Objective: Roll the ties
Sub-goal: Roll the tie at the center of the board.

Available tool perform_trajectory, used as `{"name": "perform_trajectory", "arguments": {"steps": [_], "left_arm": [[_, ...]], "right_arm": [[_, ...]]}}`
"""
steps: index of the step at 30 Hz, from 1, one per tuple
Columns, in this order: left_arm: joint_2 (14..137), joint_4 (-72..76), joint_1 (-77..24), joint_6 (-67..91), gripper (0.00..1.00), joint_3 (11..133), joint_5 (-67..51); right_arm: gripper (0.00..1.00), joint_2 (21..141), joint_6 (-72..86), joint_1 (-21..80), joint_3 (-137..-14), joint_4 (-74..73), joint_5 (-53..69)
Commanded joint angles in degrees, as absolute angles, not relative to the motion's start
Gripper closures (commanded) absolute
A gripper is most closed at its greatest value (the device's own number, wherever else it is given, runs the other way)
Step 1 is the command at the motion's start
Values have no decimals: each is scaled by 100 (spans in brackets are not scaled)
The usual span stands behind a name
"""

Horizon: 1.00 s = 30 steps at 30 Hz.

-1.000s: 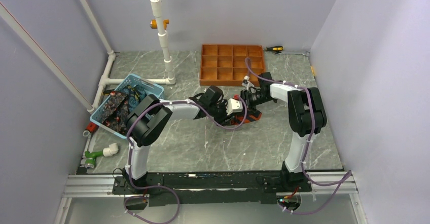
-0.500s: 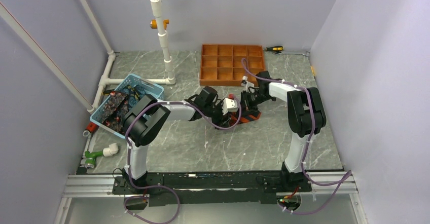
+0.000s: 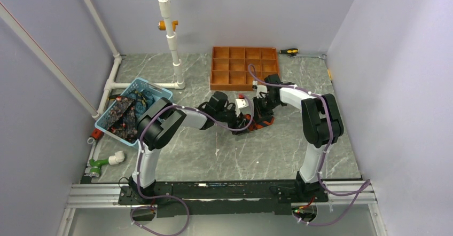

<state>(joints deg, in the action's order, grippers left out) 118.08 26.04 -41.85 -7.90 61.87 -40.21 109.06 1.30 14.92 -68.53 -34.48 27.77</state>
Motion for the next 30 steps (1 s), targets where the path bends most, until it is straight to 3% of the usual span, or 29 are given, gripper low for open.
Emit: {"name": "perform_trajectory", "arguments": {"steps": [1,10,13,17,20,24,26,30], "left_arm": [[12113,3251,-4368,-56,30,6435,-3847],[12491,3886,-4711,288,36,6407,-3193],[12544,3519,-4813,-209,50,6402,-3040],[12389,2344,-4817,-1159,79,6324,-2692],[12101,1404,-4768,-1938,89,6085,-2663],[11939,115,-4685,-2752,90,6051,-2929],[11934,-413,-4672,-2936,90,6120,-2927],[12025,-1061,-4669,-2952,89,6392,-2801]], "right_arm": [[100,11186,-11,1631,-6719,-3168,1469],[100,11217,345,1685,-6628,-3235,1581],[100,11217,375,1670,-6599,-3266,1938],[100,11025,375,1547,-6610,-3411,2601],[83,10870,164,1332,-6765,-3782,3149],[60,10772,-259,1095,-7094,-4658,3826],[53,10571,-315,920,-7057,-4744,3910],[51,10276,-234,488,-6913,-4746,4393]]}}
